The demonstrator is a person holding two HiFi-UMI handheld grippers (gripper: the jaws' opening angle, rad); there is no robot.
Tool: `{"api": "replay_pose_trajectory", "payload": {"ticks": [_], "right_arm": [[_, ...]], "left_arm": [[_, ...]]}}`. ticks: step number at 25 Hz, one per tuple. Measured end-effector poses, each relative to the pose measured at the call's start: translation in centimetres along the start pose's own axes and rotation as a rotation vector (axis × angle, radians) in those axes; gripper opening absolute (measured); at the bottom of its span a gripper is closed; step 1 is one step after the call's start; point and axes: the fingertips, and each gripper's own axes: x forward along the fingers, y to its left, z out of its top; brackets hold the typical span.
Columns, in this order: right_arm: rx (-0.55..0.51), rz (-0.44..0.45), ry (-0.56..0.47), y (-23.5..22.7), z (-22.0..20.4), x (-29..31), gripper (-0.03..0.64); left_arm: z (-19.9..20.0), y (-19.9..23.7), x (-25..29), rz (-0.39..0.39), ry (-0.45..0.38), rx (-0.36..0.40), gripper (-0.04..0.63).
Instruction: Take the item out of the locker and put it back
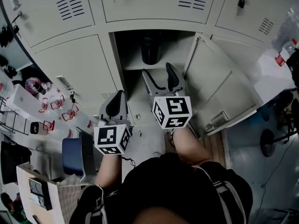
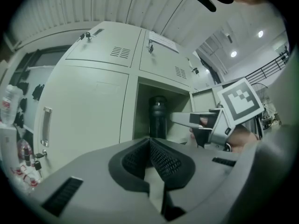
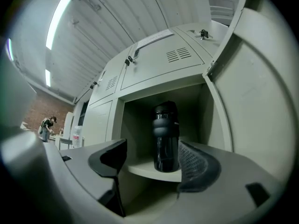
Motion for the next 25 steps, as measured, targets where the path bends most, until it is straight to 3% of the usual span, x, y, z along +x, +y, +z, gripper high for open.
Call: {"api": "replay_pose_trajectory", "payload": {"ticks": [11,17,25], "right_arm": [[-0.023,-0.046,0.091,-2.4,0.5,8.2,0.437],[-0.014,-0.057,0.15,-3.6,-0.2,11.4,0.446],[0.018,-0.009,0.239,-4.0,-1.5,13.7,0.426]], "left_arm": [[-0.1,2.6,-0.5,0.074,0.003,0.001,0.012],[-0.1,3.3,-0.4,0.098,0.002,0.003,0.012],[0.1,3.8,0.1,0.117,-0.008,-0.003,0.012]]}}
